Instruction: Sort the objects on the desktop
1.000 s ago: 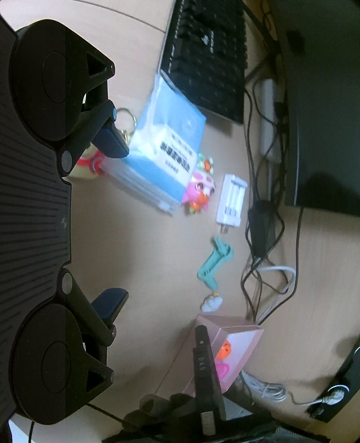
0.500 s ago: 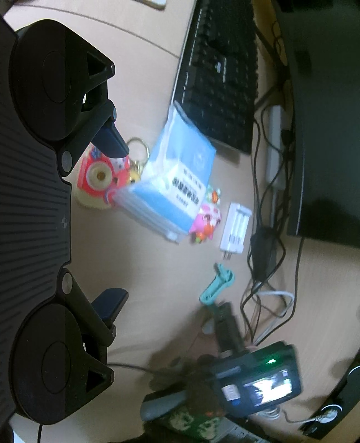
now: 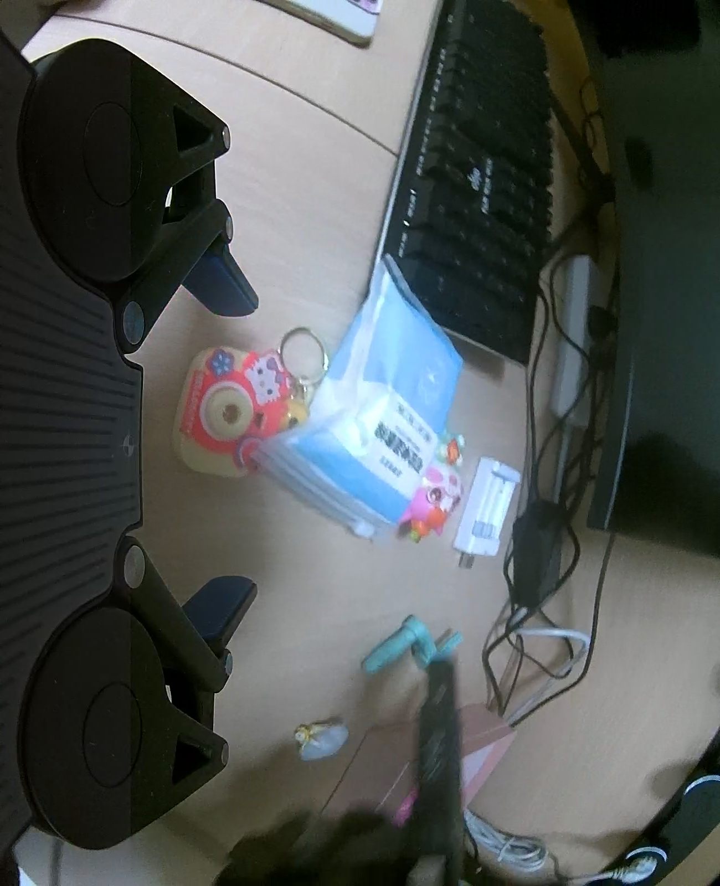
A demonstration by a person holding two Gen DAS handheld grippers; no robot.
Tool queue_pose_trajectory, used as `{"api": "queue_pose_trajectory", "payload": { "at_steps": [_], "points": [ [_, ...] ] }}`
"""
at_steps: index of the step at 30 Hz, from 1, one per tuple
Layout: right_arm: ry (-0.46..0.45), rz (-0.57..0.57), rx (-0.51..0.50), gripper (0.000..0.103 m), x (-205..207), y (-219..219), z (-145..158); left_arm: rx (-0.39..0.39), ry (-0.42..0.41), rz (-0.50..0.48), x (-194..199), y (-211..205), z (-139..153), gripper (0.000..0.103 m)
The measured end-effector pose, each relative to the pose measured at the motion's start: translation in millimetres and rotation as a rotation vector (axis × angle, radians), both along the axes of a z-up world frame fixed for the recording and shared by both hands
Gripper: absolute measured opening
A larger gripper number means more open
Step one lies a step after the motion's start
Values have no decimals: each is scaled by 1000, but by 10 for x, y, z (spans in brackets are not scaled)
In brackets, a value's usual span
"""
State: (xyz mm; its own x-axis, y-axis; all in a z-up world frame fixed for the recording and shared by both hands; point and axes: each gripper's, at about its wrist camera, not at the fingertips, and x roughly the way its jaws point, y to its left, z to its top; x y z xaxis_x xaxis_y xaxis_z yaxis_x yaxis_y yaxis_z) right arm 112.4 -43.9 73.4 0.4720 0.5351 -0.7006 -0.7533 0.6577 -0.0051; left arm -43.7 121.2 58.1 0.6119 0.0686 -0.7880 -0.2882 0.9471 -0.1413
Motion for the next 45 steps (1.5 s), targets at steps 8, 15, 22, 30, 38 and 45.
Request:
{"api": "queue_pose_trajectory", "payload": {
  "at_steps": [8, 15, 22, 30, 38, 45],
  "points": [
    [76, -22, -78, 53, 390, 401, -360, -6, -1, 23, -121, 14, 9, 102],
    [125, 277, 75, 60, -70, 443, 29, -10, 23, 64, -218, 88, -17, 102],
    [-74, 315, -75, 77, 299, 1282, -300, 1, 35, 57, -388, -7, 32, 102],
    [90, 263, -114, 47, 397, 1075, -408, -20, 10, -27, -388, -144, 32, 102],
    [130, 86, 40, 47, -214, -312, 137, 42, -54, -175, 253, -552, 39, 102],
    [46, -45, -17, 47, -790, -1283, 100, 143, -22, -218, 709, -831, -140, 98]
  ]
}}
